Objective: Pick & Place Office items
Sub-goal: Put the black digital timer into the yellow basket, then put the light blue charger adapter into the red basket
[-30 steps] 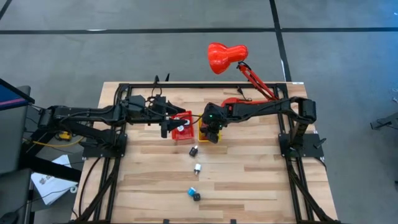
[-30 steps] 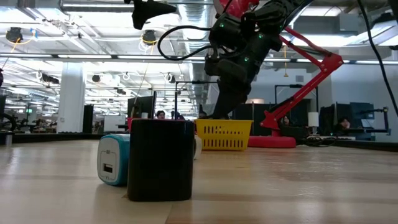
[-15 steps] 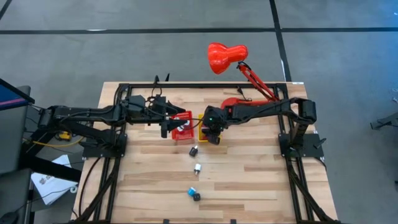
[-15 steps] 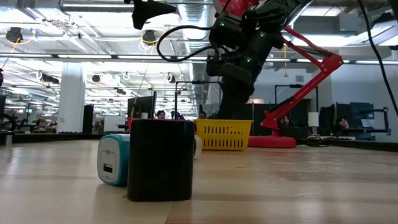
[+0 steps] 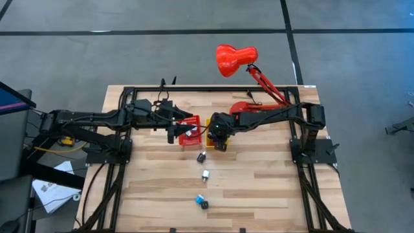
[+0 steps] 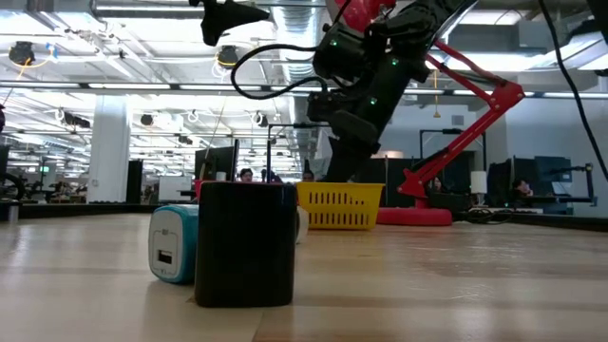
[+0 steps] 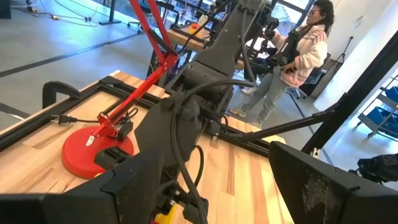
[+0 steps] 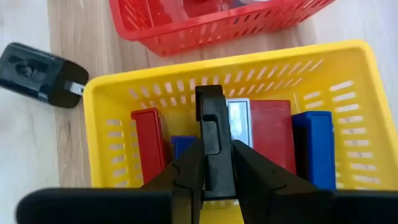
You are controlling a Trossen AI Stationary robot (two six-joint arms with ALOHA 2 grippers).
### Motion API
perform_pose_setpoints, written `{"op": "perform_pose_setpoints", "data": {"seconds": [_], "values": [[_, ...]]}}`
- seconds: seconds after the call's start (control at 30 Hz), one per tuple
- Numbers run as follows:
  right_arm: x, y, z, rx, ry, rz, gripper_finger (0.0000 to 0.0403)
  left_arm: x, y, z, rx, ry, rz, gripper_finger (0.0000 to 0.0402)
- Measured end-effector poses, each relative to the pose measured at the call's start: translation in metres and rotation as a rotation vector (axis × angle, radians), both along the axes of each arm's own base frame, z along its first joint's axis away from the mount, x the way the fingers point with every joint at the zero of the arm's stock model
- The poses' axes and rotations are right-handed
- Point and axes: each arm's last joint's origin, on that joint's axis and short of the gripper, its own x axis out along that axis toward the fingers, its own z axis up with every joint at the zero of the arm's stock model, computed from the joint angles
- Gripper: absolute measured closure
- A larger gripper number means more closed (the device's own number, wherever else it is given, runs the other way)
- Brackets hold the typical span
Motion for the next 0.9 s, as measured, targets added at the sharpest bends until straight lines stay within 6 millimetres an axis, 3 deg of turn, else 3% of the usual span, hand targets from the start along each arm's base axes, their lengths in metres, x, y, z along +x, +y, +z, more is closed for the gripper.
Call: {"op": "perform_pose_setpoints", "data": {"seconds": [0.33, 0.67, 0.9], "values": [[-0.001, 0.002, -0.001, 0.009, 0.012, 0.026, 0.0326, 0.000, 0.000, 0.000, 0.000, 0.001, 0.000, 0.0112], [-0.001, 0.002, 0.002, 0.010, 0.002, 0.027, 0.0234, 0.000, 0.000, 0.000, 0.000, 0.001, 0.000, 0.0112], [-0.016, 0.006, 0.054, -0.016, -0.152, -0.096, 0.0193, -0.001, 0.000, -0.006, -0.011, 0.061, 0.000, 0.0112]]}}
